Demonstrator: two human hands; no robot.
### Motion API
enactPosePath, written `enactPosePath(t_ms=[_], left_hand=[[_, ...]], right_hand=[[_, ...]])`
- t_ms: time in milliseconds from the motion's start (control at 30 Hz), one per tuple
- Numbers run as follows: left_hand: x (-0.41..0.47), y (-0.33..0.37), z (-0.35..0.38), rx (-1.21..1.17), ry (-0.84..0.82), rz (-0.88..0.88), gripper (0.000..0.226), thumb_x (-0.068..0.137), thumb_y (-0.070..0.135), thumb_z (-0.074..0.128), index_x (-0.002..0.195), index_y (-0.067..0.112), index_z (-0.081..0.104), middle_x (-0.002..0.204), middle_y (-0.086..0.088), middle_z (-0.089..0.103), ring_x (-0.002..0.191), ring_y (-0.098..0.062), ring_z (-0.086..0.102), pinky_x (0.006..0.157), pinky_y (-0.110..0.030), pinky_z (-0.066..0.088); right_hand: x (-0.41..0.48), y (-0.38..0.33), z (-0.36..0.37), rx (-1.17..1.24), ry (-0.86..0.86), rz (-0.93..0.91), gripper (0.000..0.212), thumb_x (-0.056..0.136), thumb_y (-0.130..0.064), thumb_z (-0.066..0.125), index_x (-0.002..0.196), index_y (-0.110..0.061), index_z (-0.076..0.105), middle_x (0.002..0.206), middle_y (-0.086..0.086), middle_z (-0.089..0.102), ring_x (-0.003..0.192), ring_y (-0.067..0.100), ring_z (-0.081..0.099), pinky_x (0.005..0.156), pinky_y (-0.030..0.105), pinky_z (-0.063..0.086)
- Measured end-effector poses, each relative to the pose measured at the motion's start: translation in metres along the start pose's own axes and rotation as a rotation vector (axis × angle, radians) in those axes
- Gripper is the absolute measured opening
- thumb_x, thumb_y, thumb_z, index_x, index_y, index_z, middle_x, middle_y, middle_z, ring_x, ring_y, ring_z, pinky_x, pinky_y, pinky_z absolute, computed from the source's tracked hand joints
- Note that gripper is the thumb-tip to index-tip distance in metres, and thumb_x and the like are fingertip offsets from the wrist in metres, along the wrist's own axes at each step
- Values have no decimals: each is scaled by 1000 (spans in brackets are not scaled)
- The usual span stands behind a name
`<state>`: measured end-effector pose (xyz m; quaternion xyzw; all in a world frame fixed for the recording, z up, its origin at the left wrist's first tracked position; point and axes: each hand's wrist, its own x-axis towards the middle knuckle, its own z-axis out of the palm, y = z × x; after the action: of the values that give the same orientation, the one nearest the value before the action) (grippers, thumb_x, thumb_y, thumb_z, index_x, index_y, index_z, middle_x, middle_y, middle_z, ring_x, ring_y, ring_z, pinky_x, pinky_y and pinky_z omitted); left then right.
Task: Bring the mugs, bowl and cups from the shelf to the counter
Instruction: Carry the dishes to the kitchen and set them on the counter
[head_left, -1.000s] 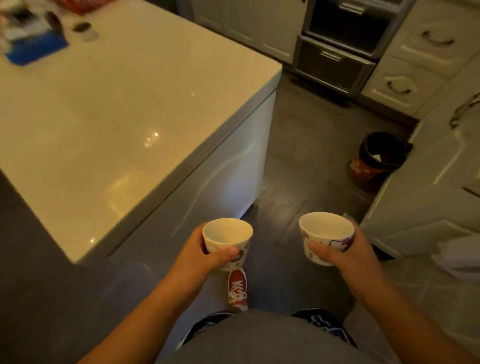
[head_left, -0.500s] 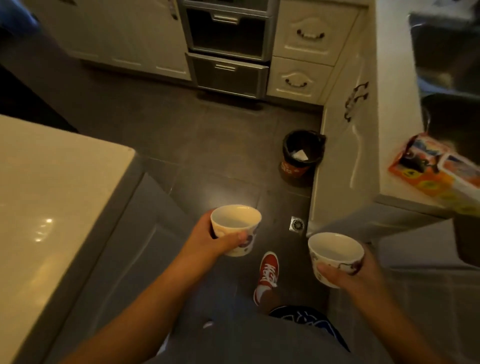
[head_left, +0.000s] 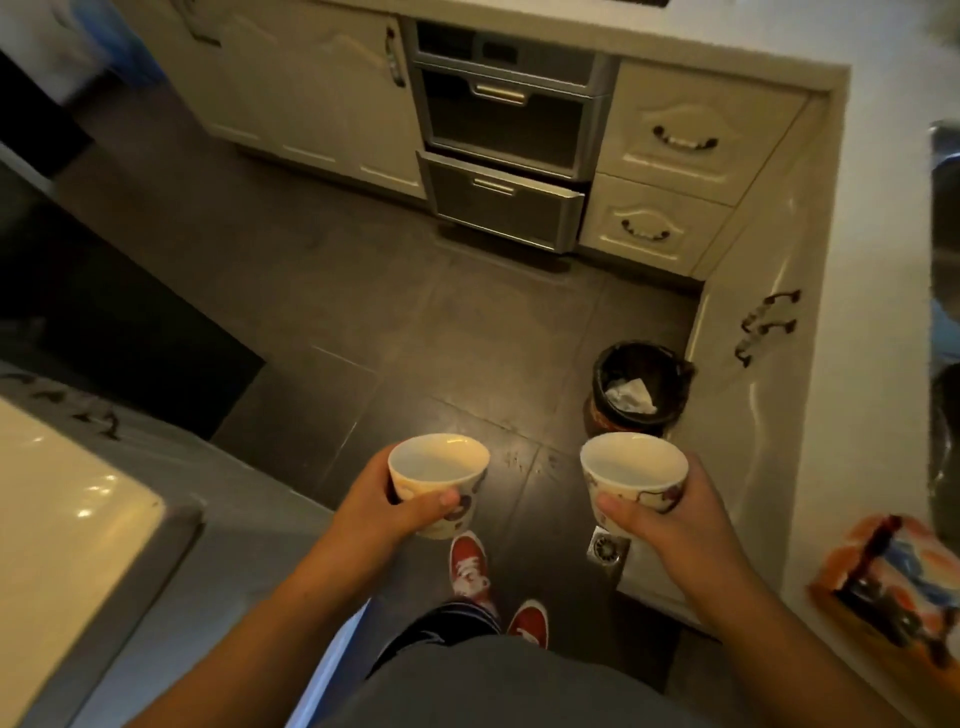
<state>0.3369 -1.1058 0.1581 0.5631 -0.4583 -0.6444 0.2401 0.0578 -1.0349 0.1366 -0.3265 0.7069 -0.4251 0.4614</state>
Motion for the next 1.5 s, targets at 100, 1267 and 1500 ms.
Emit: enactPosePath(t_ms=[100, 1267, 1500], left_hand=[[35, 7, -12, -48, 85, -10, 70, 56, 47, 88, 116, 33, 56, 117, 0, 66, 108, -22, 65, 88, -36, 58], [488, 283, -40, -265, 373, -47, 78, 52, 38, 86, 122, 24, 55, 114, -3, 68, 104, -22, 68, 78, -30, 61], [517, 279, -106, -324, 564, -113, 54, 76, 11, 81, 120, 25, 54, 114, 4, 66, 102, -11, 66, 76, -21, 59]], right_hand=[[56, -21, 13, -5, -67, -18, 76, 62, -21, 86, 126, -33, 46, 113, -14, 58, 103, 8, 57, 79, 25, 52], [625, -258, 49, -252, -400, -52, 78, 60, -22, 89, 119, -39, 40, 105, -20, 50, 92, 4, 53, 48, 6, 47], [701, -336, 174, -251, -619, -152, 68, 55, -28, 88, 105, -49, 46, 103, -18, 54, 87, 1, 59, 52, 0, 46]])
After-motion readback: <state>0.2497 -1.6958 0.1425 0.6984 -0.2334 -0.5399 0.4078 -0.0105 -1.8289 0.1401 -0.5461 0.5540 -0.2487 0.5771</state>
